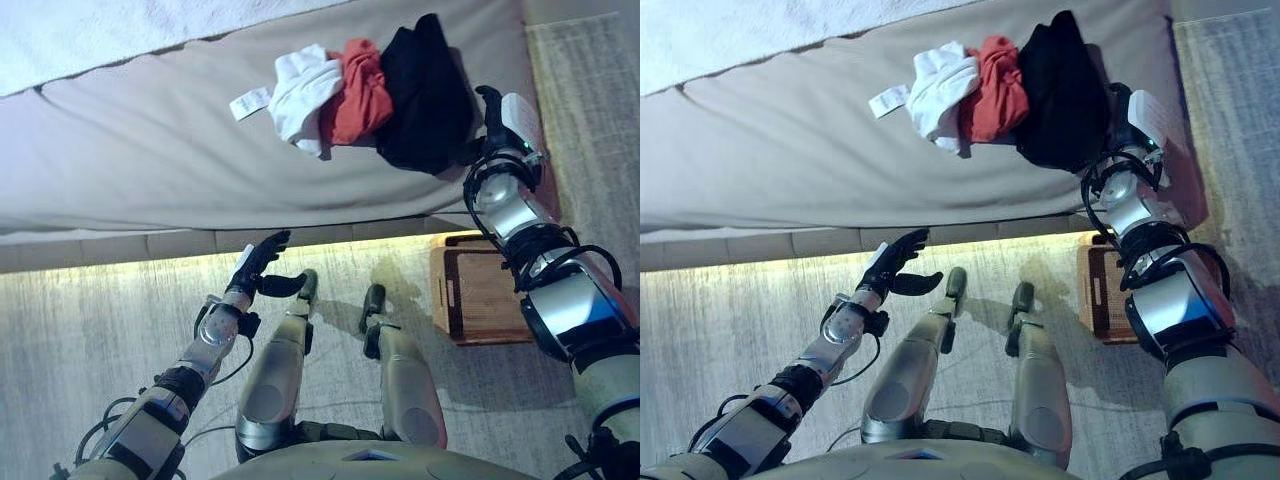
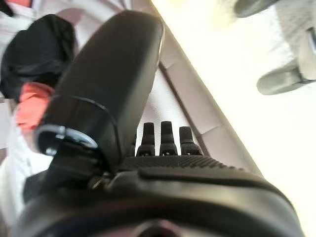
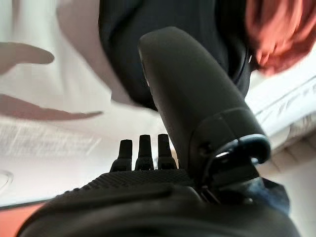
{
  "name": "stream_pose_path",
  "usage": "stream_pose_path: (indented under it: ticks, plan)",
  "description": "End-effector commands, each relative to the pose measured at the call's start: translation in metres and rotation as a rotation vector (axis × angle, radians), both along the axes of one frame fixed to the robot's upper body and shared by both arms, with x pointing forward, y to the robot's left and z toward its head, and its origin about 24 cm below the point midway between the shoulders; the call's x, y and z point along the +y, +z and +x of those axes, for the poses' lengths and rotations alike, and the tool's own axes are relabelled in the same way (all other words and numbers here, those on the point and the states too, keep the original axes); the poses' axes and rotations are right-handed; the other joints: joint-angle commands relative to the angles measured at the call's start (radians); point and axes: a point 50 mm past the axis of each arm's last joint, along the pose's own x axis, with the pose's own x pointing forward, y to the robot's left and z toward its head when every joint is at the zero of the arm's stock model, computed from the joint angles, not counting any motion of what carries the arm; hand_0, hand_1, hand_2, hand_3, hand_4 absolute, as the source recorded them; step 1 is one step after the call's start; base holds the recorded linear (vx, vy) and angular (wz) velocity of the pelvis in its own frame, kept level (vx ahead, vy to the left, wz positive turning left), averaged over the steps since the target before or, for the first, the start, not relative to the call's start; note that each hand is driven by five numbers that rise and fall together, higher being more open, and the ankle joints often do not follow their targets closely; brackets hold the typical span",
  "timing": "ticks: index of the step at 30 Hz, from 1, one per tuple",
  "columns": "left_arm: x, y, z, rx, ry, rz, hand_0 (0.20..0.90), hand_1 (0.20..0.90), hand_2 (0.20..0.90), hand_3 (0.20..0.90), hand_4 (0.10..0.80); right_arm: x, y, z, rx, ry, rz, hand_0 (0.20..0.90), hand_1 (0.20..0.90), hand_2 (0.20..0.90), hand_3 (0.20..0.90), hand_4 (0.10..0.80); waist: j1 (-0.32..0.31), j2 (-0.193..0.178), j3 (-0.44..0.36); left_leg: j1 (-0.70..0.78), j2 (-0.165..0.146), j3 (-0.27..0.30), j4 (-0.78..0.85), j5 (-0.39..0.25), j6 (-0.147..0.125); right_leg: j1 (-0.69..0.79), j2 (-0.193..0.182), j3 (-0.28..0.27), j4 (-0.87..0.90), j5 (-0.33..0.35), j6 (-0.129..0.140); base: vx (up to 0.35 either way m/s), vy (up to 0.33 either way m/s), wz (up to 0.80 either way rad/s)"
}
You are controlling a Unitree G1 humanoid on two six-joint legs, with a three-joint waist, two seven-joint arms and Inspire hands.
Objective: Pick up the clothes from the bed and place them into the basket
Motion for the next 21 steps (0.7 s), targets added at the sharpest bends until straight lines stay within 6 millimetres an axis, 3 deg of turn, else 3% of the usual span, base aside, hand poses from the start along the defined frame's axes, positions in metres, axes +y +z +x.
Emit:
stream_pose_path:
  ticks: [1, 3, 10, 14, 20, 21]
  plan:
    - [-0.001, 0.033, -0.004, -0.208, 0.02, -0.15, 0.9, 0.9, 0.9, 0.9, 0.8, -0.025, 0.071, -0.004, -0.179, -0.055, -0.105, 0.9, 0.9, 0.9, 0.9, 0.8, 0.011, 0.029, -0.037, -0.098, -0.026, 0.021, 0.211, -0.177, 0.047, -0.044, 0.022, -0.001, 0.13, -0.086, -0.02, -0.033, 0.01, 0.19]
    - [0.003, 0.045, -0.002, -0.265, 0.048, -0.184, 0.9, 0.9, 0.9, 0.9, 0.8, -0.028, 0.087, -0.005, -0.209, -0.085, -0.122, 0.9, 0.9, 0.9, 0.9, 0.8, 0.024, 0.047, -0.014, -0.168, -0.041, 0.02, 0.287, -0.2, 0.053, -0.114, 0.019, -0.007, 0.218, -0.112, -0.032, -0.042, -0.022, 0.15]
    - [0.016, 0.066, -0.006, -0.357, 0.096, -0.257, 0.9, 0.9, 0.9, 0.9, 0.8, -0.032, 0.128, -0.01, -0.271, -0.139, -0.163, 0.9, 0.9, 0.9, 0.9, 0.8, 0.045, 0.079, -0.008, -0.346, -0.049, 0.031, 0.464, -0.244, 0.066, -0.298, 0.009, -0.013, 0.396, -0.155, -0.055, -0.033, 0.001, 0.11]
    - [0.019, 0.079, -0.01, -0.406, 0.117, -0.32, 0.9, 0.9, 0.9, 0.9, 0.8, -0.04, 0.147, -0.014, -0.279, -0.175, -0.136, 0.9, 0.9, 0.9, 0.9, 0.8, 0.065, 0.097, -0.008, -0.425, -0.057, 0.037, 0.575, -0.299, 0.07, -0.376, 0.003, -0.013, 0.502, -0.204, -0.057, 0.033, -0.019, 0.03]
    - [0.025, 0.095, -0.018, -0.472, 0.113, -0.351, 0.9, 0.9, 0.9, 0.9, 0.8, -0.055, 0.167, -0.022, -0.261, -0.218, -0.079, 0.9, 0.9, 0.9, 0.9, 0.8, 0.08, 0.122, -0.008, -0.545, -0.064, 0.048, 0.694, -0.32, 0.077, -0.493, -0.011, -0.008, 0.638, -0.236, -0.072, -0.024, -0.013, 0.13]
    - [0.027, 0.096, -0.02, -0.475, 0.114, -0.354, 0.9, 0.9, 0.9, 0.9, 0.8, -0.056, 0.168, -0.022, -0.248, -0.202, -0.055, 0.778, 0.778, 0.778, 0.757, 0.657, 0.08, 0.125, -0.008, -0.559, -0.063, 0.05, 0.713, -0.324, 0.076, -0.507, -0.012, -0.006, 0.658, -0.242, -0.075, -0.003, -0.012, 0.1]
